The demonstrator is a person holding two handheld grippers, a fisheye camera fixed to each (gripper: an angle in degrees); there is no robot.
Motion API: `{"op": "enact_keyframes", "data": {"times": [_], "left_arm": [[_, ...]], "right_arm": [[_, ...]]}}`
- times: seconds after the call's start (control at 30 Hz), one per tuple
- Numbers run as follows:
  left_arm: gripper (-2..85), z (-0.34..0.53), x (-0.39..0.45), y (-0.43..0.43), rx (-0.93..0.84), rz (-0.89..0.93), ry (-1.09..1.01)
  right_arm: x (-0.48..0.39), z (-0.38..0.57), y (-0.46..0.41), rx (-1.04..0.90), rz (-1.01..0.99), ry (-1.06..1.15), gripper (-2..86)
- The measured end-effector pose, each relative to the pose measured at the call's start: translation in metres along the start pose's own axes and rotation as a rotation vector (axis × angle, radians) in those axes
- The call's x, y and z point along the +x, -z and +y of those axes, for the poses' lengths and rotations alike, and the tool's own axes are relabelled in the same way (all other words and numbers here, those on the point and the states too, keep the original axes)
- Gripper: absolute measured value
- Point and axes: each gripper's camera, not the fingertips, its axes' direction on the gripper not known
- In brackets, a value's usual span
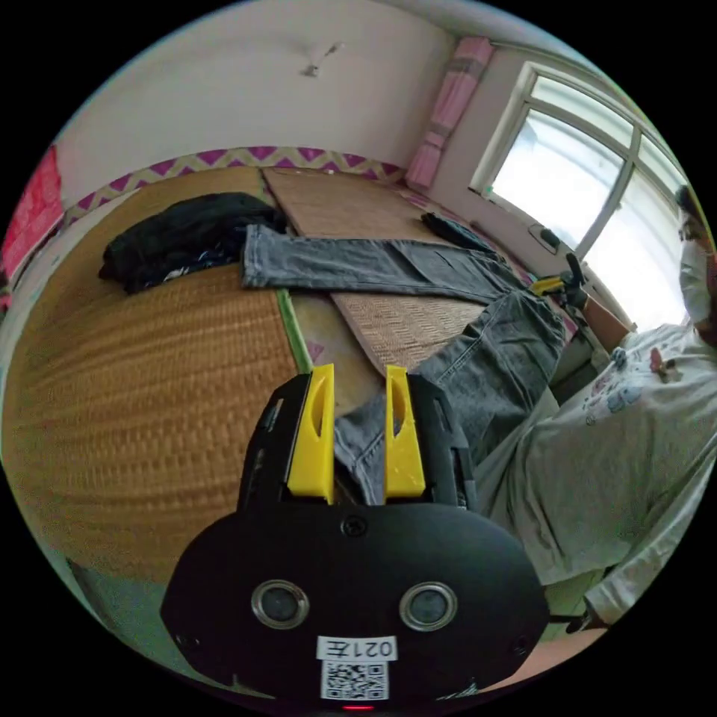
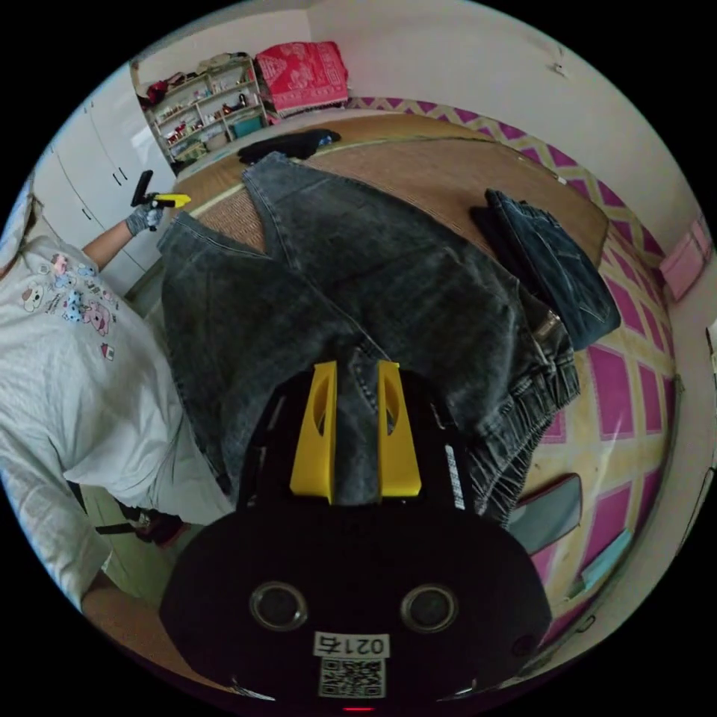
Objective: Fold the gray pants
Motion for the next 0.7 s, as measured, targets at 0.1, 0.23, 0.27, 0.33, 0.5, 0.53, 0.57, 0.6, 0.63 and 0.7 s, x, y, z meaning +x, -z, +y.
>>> {"op": "enact_keyframes", "data": {"times": [0.1, 0.23, 0.27, 0.33, 0.5, 0.53, 0.57, 0.6, 0.63, 0.7], "left_arm": [[9.9, 0.043, -0.004, 0.021, 0.084, -0.102, 0.172], [10.6, 0.091, -0.016, 0.039, 0.149, -0.127, 0.368], [10.8, 0.095, -0.015, 0.038, 0.146, -0.113, 0.372], [11.2, 0.100, -0.009, 0.033, 0.143, -0.039, 0.339], [10.7, 0.088, 0.014, 0.015, 0.062, -0.014, 0.258], [8.1, 0.085, 0.019, 0.012, 0.034, -0.055, 0.254], [6.1, 0.083, 0.022, 0.009, 0.008, -0.077, 0.254], [3.4, 0.082, 0.027, 0.005, -0.023, -0.109, 0.252], [1.9, 0.081, 0.034, 0.005, -0.032, -0.115, 0.221], [0.7, 0.080, 0.040, 0.008, -0.042, -0.092, 0.200]], "right_arm": [[-0.038, 0.005, 0.008, 0.099, -0.034, 0.042, 7.4], [-0.083, 0.009, 0.007, 0.157, -0.080, 0.110, 7.2], [-0.097, 0.008, 0.006, 0.165, -0.089, 0.134, 7.2], [-0.115, 0.007, 0.005, 0.177, -0.102, 0.160, 7.1], [-0.158, 0.009, 0.005, 0.185, -0.153, 0.227, 6.7], [-0.162, 0.011, 0.005, 0.185, -0.158, 0.230, 6.6], [-0.169, 0.016, 0.005, 0.186, -0.166, 0.232, 6.5], [-0.175, 0.021, 0.006, 0.190, -0.171, 0.228, 6.5], [-0.178, 0.024, 0.006, 0.193, -0.173, 0.223, 6.5], [-0.187, 0.040, 0.009, 0.214, -0.173, 0.190, 6.2]]}}
